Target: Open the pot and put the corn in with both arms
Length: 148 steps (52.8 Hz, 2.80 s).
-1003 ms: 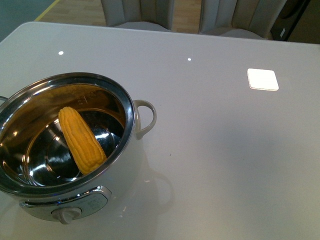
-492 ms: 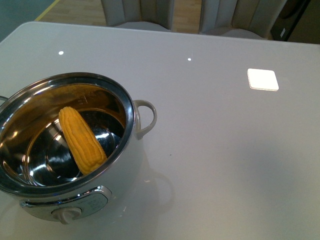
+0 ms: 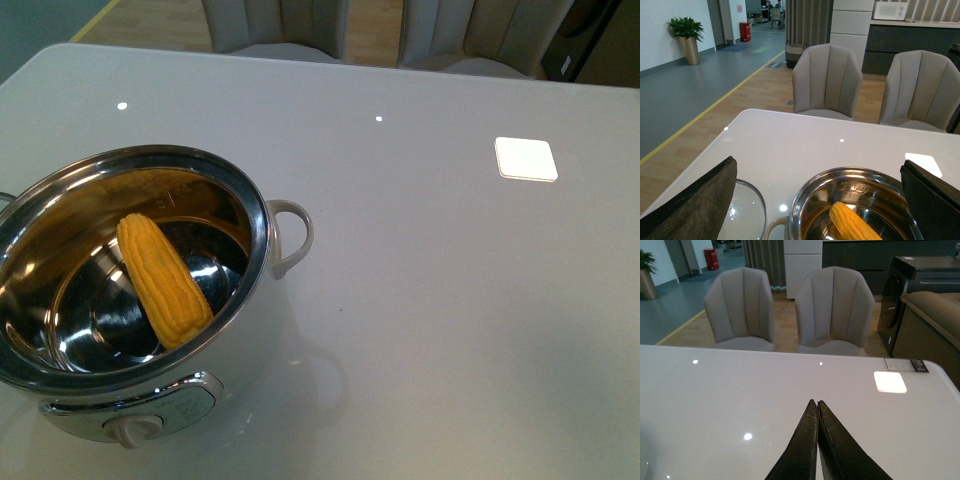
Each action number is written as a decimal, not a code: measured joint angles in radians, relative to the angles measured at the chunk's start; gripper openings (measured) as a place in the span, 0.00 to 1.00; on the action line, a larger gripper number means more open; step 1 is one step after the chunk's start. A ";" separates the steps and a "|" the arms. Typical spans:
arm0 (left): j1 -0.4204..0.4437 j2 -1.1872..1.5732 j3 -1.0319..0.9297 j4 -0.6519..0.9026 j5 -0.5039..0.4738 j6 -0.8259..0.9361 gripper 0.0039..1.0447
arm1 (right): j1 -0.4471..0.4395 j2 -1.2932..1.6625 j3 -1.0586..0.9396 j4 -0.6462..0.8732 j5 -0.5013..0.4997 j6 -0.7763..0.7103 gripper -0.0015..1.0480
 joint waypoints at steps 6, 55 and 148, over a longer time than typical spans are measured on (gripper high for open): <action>0.000 0.000 0.000 0.000 0.000 0.000 0.94 | 0.000 -0.032 -0.017 0.010 -0.002 0.000 0.02; 0.000 0.000 0.000 0.000 0.000 0.000 0.94 | 0.000 -0.359 -0.017 -0.322 0.000 0.000 0.02; 0.000 0.000 0.000 0.000 0.000 0.000 0.94 | 0.000 -0.359 -0.017 -0.322 0.000 -0.002 0.92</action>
